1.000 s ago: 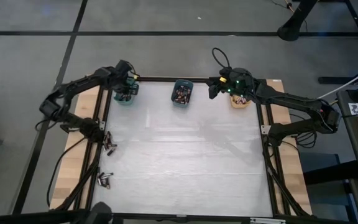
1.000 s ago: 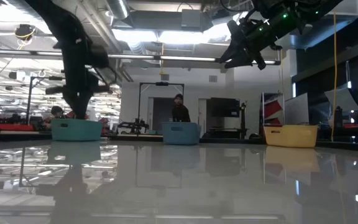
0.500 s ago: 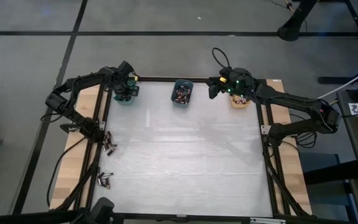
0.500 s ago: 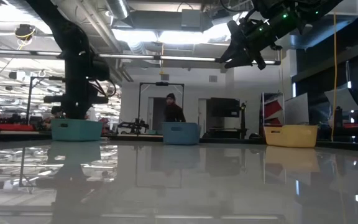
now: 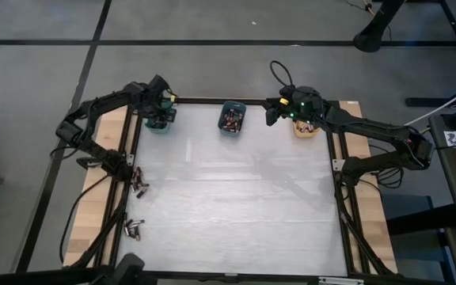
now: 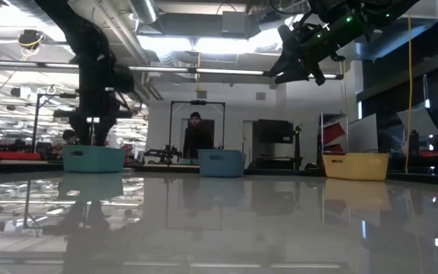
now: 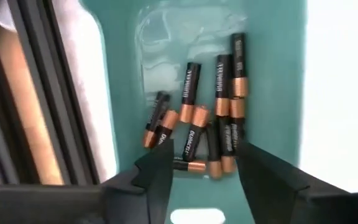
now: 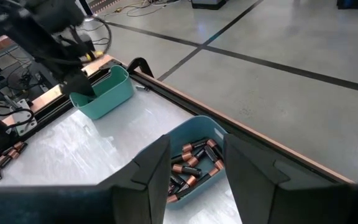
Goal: Sort batteries
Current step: Put the brown battery into the blue bin
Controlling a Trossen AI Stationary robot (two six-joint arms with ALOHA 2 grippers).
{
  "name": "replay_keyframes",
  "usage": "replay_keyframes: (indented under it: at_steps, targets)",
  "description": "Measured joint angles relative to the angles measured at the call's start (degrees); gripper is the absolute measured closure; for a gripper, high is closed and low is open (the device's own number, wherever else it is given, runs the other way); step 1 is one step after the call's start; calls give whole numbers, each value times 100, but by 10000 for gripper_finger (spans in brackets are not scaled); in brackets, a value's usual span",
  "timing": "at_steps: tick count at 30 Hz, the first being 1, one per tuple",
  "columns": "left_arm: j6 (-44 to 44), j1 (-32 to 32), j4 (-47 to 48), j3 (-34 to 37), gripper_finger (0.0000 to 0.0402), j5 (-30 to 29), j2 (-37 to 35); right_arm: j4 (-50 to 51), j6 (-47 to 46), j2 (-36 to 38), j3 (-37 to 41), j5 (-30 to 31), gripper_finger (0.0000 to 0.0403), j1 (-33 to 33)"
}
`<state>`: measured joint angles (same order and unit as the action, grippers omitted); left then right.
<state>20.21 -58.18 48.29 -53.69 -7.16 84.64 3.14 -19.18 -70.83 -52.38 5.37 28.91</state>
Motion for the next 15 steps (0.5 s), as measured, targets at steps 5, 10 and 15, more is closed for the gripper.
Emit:
replay_keyframes:
  at_steps: [5, 10, 15]
  targets:
    - [-1, 377, 39, -146, 223, 14, -810, 11, 6, 0, 0, 0, 256, 0]
    - [265, 1171, 649, -149, 222, 56, -1603, 102, 9, 0, 0, 2, 256, -2]
    - [639, 2467, 1862, -141, 221, 543, -1804, 143, 17, -32, -1, 3, 256, -2]
